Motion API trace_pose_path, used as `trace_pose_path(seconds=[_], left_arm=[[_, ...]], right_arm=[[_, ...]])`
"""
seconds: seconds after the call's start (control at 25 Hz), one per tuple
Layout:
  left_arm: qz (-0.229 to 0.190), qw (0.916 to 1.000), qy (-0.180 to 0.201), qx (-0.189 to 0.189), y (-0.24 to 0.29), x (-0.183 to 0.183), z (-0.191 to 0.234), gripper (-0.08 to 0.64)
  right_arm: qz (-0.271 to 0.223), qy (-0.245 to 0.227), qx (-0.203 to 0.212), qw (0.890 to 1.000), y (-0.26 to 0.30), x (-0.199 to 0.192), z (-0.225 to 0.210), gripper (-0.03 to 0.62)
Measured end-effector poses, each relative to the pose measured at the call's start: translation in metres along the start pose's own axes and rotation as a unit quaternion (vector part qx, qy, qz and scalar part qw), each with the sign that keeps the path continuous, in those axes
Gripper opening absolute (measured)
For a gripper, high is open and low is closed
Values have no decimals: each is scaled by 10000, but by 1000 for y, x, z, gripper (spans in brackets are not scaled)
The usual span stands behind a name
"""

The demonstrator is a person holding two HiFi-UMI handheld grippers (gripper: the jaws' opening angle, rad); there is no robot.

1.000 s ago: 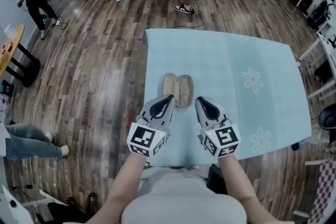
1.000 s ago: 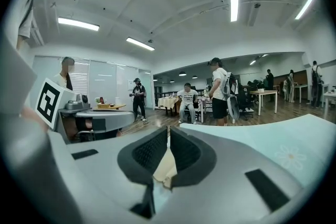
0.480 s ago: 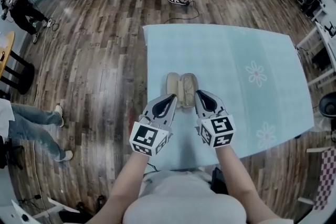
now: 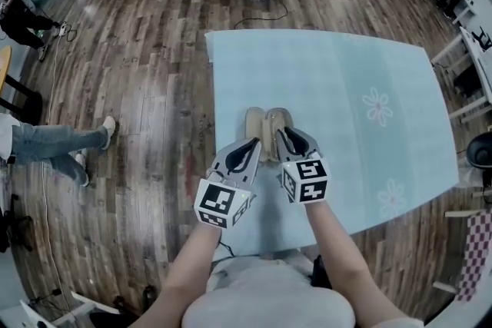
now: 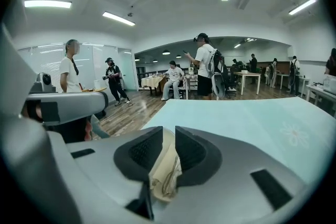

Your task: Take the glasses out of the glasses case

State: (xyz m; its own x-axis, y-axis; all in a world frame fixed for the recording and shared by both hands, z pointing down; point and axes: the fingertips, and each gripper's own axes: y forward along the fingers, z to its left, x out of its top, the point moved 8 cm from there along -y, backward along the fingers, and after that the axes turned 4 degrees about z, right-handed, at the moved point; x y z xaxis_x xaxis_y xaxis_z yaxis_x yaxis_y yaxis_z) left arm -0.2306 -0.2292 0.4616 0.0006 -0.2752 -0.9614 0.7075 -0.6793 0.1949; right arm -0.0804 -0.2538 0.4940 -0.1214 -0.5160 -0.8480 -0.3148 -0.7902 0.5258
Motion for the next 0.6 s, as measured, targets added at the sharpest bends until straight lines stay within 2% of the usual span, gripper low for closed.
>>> trace_pose_path(seconds=[0.6], left_arm=[[87,9997,-209,63,14,-11,13,9]], right_arm=[[1139,-175,-208,9931,47,-38,-8,71]])
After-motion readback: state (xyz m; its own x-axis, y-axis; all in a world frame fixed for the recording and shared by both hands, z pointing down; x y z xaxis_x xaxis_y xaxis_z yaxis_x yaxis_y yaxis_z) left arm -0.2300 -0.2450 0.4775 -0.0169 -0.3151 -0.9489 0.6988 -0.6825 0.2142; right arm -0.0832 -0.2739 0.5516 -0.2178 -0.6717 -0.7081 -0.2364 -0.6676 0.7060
